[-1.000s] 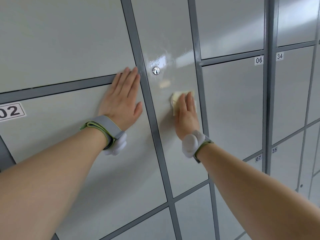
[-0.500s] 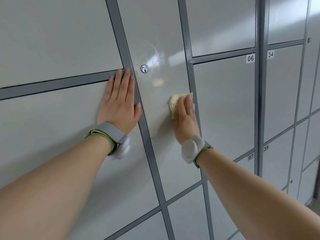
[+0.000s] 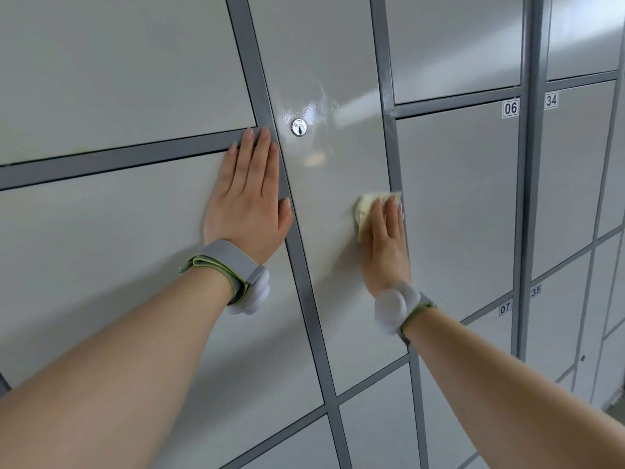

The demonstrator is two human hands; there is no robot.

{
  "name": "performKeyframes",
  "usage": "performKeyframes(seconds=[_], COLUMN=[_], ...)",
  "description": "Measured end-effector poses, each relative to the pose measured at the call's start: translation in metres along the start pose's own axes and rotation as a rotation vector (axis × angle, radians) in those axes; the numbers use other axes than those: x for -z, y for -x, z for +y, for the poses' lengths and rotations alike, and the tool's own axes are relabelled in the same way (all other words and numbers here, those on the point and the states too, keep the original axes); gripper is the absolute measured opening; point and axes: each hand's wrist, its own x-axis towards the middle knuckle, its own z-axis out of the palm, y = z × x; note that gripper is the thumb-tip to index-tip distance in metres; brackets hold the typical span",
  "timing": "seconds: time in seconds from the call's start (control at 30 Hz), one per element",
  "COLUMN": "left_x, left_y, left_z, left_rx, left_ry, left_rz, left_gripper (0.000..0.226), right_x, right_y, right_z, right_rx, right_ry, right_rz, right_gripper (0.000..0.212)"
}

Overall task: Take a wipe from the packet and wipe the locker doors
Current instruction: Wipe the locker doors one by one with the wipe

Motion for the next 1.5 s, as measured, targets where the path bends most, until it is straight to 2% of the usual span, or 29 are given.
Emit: performKeyframes(seconds=[0.2, 0.33, 0.47, 0.6, 0.73, 0.97, 1.07, 1.27, 1.5], left_x=[0.0, -0.001, 0.0, 0.0, 0.001, 0.0, 0.0, 0.003, 0.003], left_y=[0.0, 0.001, 0.001, 0.001, 0.001, 0.001, 0.0, 0.0, 0.0], left_z=[0.0, -0.001, 0.0, -0.001, 0.0, -0.001, -0.001, 0.0, -0.002], left_rx=[-0.004, -0.001, -0.004, 0.0, -0.001, -0.01, -0.007, -0.004, -0.023], left_ry=[0.014, 0.009, 0.006, 0.006, 0.02, 0.011, 0.012, 0.026, 0.046], left_rz=[0.011, 0.023, 0.025, 0.021, 0.032, 0.026, 0.018, -0.006, -0.026], left_gripper=[0.066, 0.065, 0.064, 0.065, 0.065, 0.065, 0.065, 0.066, 0.064], right_x=[0.019, 0.004, -0.004, 0.0, 0.006, -0.006, -0.004, 0.001, -0.011], right_y=[-0.062, -0.026, 0.023, 0.003, -0.026, 0.049, 0.042, 0.003, 0.078], right_z=[-0.022, 0.001, 0.018, 0.0, -0.015, 0.019, 0.008, -0.014, 0.017], right_rx=[0.016, -0.004, -0.04, -0.049, 0.029, -0.094, -0.157, -0.088, -0.232], right_ry=[-0.072, -0.067, -0.039, -0.059, -0.061, -0.048, -0.08, -0.148, -0.105], right_rz=[0.047, 0.052, -0.031, -0.015, 0.039, -0.097, -0.138, -0.052, -0.181], right_gripper=[0.054, 0.054, 0.056, 0.052, 0.05, 0.057, 0.056, 0.052, 0.061])
